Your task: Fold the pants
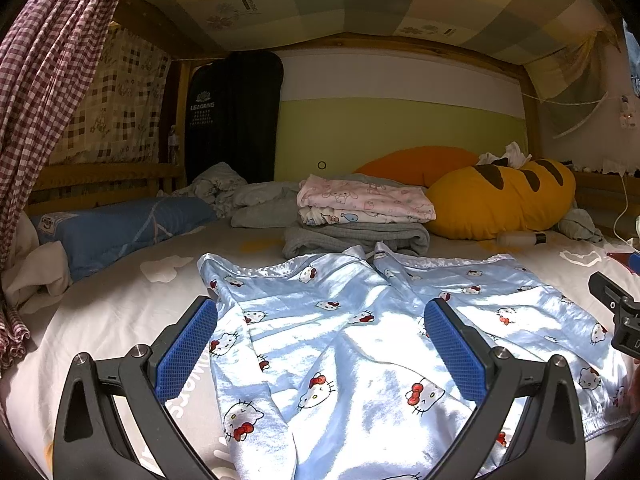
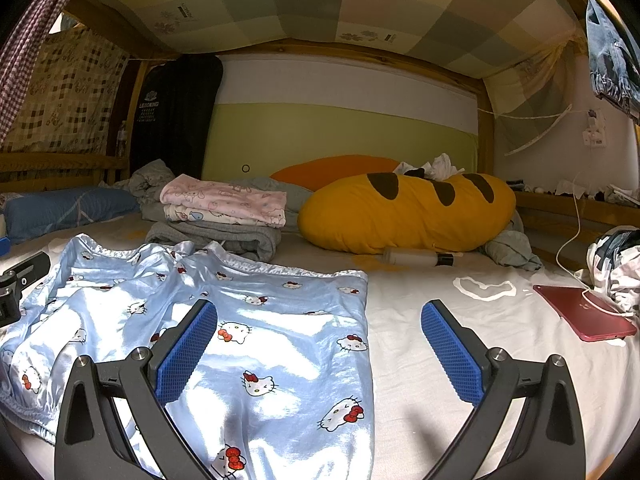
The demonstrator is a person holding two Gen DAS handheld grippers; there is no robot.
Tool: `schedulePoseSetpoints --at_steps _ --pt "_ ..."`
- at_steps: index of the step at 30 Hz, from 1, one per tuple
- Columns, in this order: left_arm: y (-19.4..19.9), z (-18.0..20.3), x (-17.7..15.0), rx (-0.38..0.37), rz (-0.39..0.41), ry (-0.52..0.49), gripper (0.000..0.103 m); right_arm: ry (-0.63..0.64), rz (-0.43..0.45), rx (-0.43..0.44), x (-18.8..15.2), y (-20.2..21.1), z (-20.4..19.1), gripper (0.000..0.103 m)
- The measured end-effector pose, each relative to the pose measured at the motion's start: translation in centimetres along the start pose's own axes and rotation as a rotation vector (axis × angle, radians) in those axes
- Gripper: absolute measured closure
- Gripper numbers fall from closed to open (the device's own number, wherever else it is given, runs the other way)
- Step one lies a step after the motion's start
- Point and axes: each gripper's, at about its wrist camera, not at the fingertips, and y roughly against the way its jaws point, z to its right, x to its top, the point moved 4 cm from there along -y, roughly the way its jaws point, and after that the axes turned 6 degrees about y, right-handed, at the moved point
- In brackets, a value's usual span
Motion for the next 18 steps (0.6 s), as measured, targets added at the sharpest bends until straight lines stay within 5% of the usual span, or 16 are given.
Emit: schedulePoseSetpoints --at_steps 18 --pt "0.14 -0.28 0.05 0.001 0.006 -0.003 0.000 0.001 -0.001 0.001 0.05 -0.04 -0.06 0.001"
